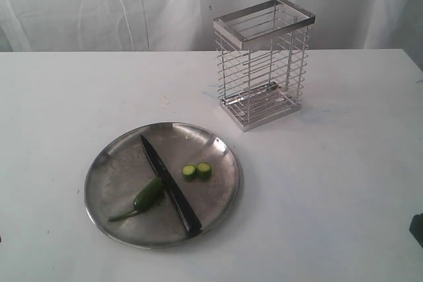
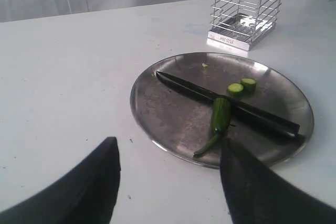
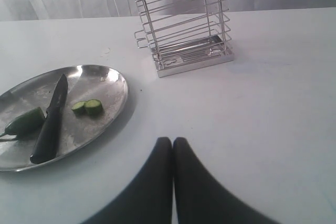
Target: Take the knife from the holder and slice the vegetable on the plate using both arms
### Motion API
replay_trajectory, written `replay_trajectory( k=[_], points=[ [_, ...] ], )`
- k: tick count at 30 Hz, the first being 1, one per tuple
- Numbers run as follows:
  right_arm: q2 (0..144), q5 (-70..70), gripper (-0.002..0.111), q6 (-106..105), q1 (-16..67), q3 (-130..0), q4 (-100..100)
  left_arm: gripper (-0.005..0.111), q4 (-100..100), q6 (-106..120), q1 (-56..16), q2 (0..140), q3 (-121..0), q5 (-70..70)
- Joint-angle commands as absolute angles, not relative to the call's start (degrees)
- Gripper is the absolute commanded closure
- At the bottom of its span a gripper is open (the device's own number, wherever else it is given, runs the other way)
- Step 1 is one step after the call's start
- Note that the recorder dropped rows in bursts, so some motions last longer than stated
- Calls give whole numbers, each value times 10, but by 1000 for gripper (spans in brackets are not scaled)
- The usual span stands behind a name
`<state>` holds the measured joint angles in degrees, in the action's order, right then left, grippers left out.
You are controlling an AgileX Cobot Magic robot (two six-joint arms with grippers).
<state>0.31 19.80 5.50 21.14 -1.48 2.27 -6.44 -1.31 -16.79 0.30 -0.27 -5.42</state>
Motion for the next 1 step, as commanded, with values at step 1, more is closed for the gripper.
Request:
replay_trajectory(
  k=[1],
  points=[
    [0, 196, 108, 51, 208, -12, 19, 47, -65, -12, -166, 0, 0, -51]
  ],
)
